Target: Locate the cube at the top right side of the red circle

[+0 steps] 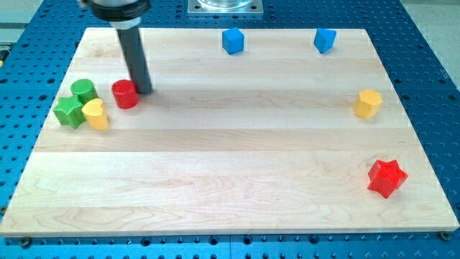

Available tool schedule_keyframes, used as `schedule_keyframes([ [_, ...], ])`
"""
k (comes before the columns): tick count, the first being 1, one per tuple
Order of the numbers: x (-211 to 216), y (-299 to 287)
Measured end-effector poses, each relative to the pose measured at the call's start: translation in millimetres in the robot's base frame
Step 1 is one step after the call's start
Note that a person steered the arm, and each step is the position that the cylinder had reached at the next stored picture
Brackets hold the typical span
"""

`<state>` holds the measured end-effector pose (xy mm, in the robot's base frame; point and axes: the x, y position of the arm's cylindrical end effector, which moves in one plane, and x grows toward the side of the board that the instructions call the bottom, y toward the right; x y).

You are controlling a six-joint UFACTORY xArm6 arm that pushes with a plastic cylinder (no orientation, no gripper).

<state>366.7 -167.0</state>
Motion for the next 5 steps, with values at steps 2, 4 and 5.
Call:
schedule_keyframes([
  [2,-36.1,111.1],
  [4,-36.2,204.4],
  [5,-95.5,238.6],
])
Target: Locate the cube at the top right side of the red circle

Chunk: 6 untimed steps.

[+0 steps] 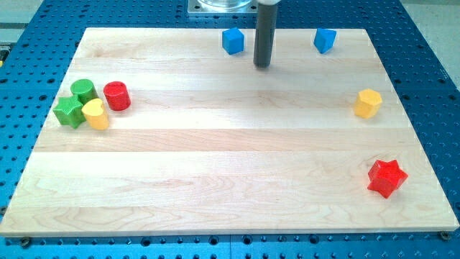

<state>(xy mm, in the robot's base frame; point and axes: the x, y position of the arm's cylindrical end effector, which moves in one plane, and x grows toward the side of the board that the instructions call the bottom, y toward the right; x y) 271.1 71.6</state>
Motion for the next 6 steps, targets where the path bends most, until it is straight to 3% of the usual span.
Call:
schedule_keyframes([
  [1,-49.8,-8.0],
  [3,47.6,-173.8],
  [4,18.9,-99.9],
  [5,-25.2,-100.8],
  [6,-20.8,-176.9],
])
